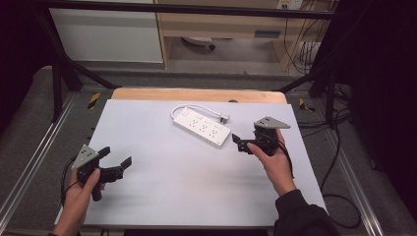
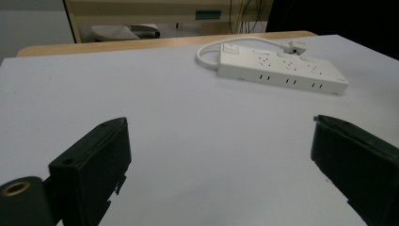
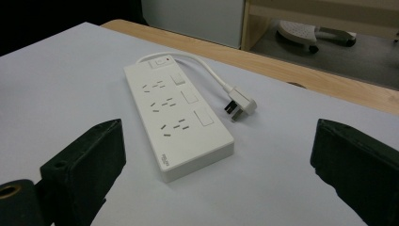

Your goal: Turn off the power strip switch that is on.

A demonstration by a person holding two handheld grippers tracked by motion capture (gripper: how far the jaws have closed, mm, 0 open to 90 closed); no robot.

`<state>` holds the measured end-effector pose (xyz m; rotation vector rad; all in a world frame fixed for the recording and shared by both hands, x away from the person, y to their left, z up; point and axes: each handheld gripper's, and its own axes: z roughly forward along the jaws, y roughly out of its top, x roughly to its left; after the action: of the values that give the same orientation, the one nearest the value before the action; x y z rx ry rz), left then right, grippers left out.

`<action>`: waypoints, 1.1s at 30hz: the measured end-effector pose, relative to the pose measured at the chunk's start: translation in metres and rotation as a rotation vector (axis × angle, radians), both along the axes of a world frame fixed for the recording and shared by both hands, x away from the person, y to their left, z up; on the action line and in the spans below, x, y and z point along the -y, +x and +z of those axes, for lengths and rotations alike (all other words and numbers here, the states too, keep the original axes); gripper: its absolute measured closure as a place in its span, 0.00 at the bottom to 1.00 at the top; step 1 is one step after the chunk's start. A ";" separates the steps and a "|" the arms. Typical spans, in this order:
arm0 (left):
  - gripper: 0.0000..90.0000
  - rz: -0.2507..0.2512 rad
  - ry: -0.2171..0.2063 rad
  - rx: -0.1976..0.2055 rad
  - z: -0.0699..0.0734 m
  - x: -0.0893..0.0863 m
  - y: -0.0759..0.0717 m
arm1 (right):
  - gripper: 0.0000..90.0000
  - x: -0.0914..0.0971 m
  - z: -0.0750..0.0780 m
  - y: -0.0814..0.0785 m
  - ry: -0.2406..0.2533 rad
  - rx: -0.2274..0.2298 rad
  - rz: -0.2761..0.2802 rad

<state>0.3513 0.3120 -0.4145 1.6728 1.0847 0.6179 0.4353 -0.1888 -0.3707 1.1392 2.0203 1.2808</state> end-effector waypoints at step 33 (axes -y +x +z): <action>0.06 -0.017 0.006 -0.028 -0.003 0.000 -0.005 | 0.12 -0.029 0.036 0.062 -0.009 -0.005 -0.008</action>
<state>0.3467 0.3121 -0.4180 1.6986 1.0884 0.5896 0.4977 -0.1596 -0.3351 1.1464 2.0213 1.2649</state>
